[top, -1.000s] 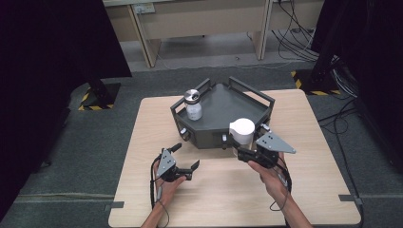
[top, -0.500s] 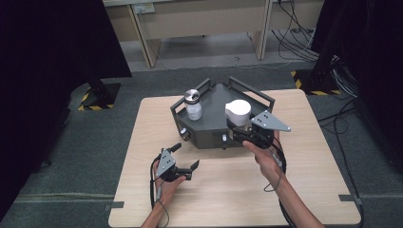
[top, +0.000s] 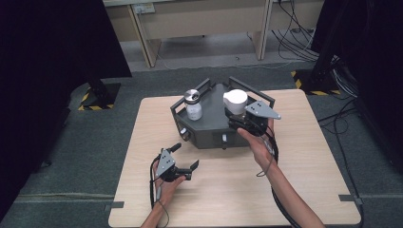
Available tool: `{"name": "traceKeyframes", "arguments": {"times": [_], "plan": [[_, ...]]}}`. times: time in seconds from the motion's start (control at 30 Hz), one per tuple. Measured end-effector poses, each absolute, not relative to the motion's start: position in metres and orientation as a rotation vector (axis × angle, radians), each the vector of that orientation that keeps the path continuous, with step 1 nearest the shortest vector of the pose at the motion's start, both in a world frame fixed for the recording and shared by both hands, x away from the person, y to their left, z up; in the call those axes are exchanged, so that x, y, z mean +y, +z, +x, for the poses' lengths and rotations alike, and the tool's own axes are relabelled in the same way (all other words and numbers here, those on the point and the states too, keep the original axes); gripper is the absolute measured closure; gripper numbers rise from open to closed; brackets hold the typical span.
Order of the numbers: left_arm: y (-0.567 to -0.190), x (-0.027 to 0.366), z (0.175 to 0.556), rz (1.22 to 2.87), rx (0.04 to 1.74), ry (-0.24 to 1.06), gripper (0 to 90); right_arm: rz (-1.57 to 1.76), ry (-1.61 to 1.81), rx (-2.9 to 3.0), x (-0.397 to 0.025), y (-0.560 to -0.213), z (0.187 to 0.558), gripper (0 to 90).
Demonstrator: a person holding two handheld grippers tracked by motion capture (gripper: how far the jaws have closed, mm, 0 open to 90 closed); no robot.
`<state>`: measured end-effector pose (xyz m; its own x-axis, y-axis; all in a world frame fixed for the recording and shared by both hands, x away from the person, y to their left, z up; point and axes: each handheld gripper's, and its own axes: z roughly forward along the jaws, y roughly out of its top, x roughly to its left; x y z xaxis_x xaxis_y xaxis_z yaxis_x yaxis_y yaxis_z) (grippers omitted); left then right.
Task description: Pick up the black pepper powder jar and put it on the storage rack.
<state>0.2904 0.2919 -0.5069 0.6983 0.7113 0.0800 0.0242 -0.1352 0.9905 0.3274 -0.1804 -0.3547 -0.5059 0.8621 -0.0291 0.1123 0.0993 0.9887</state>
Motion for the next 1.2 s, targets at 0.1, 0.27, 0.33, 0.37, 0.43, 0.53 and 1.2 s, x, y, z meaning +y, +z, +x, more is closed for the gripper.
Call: {"name": "traceKeyframes", "arguments": {"times": [0.1,0.27,0.33,0.37,0.43,0.53,1.2], "plan": [[-0.507,0.292,0.29,1.615,0.61,0.661,2.0,0.972,1.452,1.719,-0.176,-0.356,0.335,30.7],[-0.507,0.292,0.29,1.614,0.61,0.659,2.0,0.981,1.427,1.71,-0.168,-0.357,0.347,30.7],[-0.507,0.292,0.29,1.614,0.611,0.658,2.0,0.985,1.418,1.706,-0.164,-0.358,0.35,30.7],[-0.507,0.292,0.29,1.614,0.61,0.658,2.0,0.988,1.414,1.706,-0.163,-0.358,0.352,30.7],[-0.507,0.292,0.29,1.614,0.608,0.658,2.0,0.999,1.4,1.703,-0.159,-0.358,0.355,30.7],[-0.507,0.292,0.291,1.614,0.607,0.658,2.0,1.017,1.388,1.696,-0.154,-0.359,0.36,30.7],[-0.508,0.291,0.292,1.619,0.605,0.654,2.0,1.068,1.321,1.657,-0.14,-0.372,0.373,30.6]]}}
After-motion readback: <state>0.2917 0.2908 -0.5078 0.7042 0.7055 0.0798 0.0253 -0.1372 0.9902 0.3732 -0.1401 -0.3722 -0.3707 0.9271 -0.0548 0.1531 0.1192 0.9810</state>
